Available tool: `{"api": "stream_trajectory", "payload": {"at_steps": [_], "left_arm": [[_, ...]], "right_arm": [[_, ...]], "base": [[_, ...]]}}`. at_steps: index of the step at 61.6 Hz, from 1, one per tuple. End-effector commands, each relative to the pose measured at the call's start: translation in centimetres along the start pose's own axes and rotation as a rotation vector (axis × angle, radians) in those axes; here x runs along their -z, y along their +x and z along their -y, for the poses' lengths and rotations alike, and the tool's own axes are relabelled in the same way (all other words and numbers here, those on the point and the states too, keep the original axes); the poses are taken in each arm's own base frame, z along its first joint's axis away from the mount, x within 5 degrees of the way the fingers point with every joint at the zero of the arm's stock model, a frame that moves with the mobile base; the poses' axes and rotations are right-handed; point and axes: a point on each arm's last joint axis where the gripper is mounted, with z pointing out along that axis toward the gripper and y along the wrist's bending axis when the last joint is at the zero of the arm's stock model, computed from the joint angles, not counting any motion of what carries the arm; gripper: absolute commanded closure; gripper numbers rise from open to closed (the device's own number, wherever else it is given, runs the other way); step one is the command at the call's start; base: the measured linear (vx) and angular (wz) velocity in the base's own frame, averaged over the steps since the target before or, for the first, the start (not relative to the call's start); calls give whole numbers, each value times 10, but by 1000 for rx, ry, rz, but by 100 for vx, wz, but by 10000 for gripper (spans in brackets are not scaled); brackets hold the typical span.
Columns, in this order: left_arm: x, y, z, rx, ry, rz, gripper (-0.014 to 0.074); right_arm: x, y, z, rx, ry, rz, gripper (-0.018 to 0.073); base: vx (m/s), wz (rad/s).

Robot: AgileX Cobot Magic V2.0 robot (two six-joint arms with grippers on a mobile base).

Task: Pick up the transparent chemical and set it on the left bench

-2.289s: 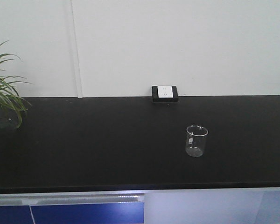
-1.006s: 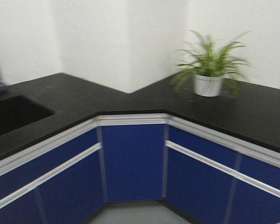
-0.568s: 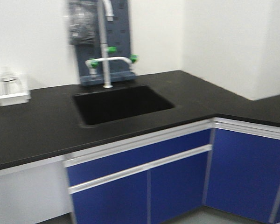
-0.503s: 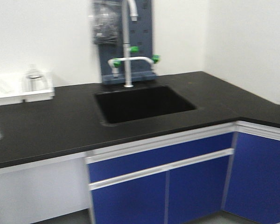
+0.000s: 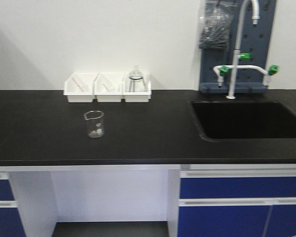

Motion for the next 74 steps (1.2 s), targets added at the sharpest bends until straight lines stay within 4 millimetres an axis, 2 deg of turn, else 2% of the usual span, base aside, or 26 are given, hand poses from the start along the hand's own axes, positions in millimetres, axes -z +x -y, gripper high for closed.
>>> {"api": "stream_trajectory", "payload": {"at_steps": [1, 36, 74], "left_arm": [[1, -3, 0, 9, -2, 81, 600], [1, -3, 0, 9, -2, 81, 600], [1, -3, 0, 9, -2, 81, 600]], "right_arm": [[2, -17, 0, 14, -5, 108, 564], [2, -17, 0, 14, -5, 105, 564], [2, -17, 0, 14, -5, 105, 564]], "base": [[14, 40], [20, 30], [32, 8]]}}
